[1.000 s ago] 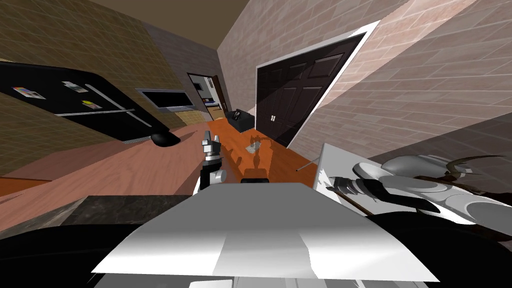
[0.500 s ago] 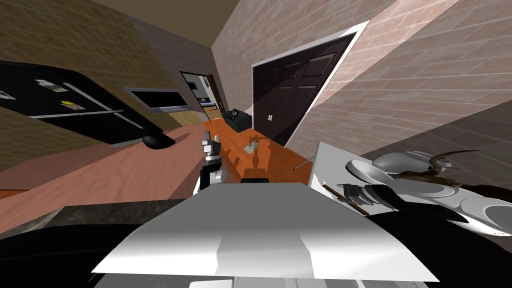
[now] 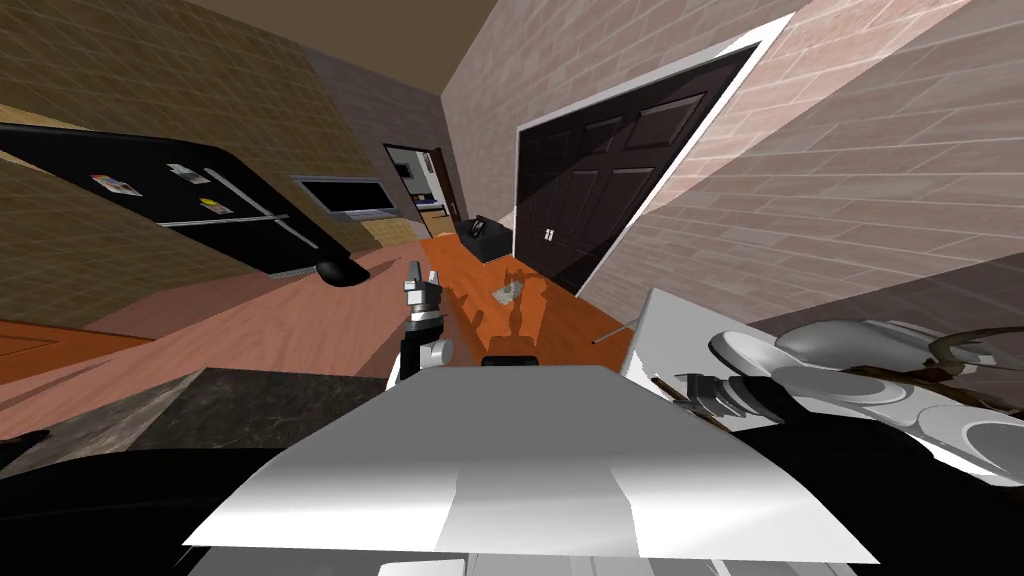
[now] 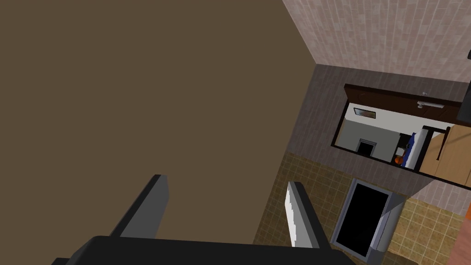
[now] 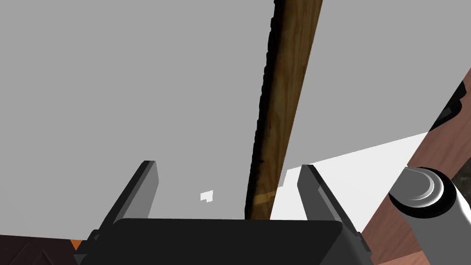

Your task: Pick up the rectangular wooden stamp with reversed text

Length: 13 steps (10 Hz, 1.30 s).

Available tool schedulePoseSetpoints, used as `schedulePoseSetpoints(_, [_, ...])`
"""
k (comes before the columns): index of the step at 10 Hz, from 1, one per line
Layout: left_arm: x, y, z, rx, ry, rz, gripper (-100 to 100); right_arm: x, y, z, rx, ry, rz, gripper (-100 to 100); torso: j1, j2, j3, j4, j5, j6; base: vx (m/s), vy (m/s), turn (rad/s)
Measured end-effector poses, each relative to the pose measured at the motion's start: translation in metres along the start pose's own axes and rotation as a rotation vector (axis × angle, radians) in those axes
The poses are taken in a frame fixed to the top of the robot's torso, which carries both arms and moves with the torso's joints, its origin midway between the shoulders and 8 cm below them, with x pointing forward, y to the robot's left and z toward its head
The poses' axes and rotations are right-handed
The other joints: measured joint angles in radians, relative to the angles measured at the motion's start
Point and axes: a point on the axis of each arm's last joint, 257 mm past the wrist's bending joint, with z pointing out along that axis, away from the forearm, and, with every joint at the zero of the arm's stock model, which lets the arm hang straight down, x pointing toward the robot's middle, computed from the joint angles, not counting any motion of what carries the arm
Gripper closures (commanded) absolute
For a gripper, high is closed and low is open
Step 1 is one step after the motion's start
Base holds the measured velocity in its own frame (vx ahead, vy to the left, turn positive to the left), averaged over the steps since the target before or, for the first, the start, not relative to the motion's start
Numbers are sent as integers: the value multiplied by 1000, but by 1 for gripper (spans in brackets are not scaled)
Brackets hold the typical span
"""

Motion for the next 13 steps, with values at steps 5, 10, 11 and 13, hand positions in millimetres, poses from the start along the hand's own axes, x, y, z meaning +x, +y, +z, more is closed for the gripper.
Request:
schedulePoseSetpoints(5, [0,0,0,0,0,0,0,4,5,5,1,3,28,100,1,-6,-3,-1,0,0,-14,-2,2])
schedulePoseSetpoints(10, [0,0,0,0,0,0,0,-1,-1,0,2,0,-5,100,2,-10,-6,-2,1,2,54,13,-147])
schedulePoseSetpoints(11, [0,0,0,0,0,0,0,-3,-4,-5,1,0,-24,100,4,-12,-6,-2,1,2,107,35,-232])
schedulePoseSetpoints(13, [0,0,0,0,0,0,0,-7,-8,-9,-3,-3,-52,0,3,-10,-6,-2,1,0,26,10,-18])
